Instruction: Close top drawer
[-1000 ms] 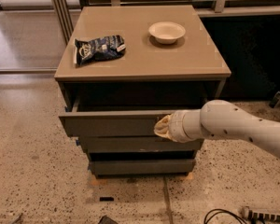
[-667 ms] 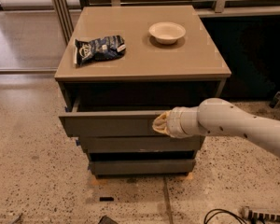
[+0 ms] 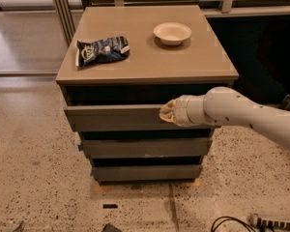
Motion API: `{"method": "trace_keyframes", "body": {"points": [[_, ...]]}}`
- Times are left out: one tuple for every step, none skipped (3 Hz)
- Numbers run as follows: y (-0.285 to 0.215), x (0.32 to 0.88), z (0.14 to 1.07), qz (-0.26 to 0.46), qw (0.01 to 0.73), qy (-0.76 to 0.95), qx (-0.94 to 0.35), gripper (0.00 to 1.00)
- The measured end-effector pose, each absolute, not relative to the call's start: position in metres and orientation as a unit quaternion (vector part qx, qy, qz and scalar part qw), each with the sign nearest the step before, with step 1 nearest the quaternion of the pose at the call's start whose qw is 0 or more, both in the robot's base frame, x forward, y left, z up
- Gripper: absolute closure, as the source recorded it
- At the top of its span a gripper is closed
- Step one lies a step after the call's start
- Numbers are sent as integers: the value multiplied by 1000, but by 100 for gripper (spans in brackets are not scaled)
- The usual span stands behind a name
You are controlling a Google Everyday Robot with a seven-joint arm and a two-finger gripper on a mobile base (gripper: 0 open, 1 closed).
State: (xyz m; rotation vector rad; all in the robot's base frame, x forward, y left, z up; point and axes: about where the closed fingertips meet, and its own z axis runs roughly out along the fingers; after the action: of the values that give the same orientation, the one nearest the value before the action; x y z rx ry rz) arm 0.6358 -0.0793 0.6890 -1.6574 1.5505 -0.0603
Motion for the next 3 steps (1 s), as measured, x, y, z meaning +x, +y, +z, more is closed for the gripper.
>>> {"method": "trace_keyframes", "body": {"points": [[-79,636,689,-24,422,619,-662,100],[-74,626,684,-2,427,623,-656,100],[-69,624,674,9,432,628,-648,100]]}}
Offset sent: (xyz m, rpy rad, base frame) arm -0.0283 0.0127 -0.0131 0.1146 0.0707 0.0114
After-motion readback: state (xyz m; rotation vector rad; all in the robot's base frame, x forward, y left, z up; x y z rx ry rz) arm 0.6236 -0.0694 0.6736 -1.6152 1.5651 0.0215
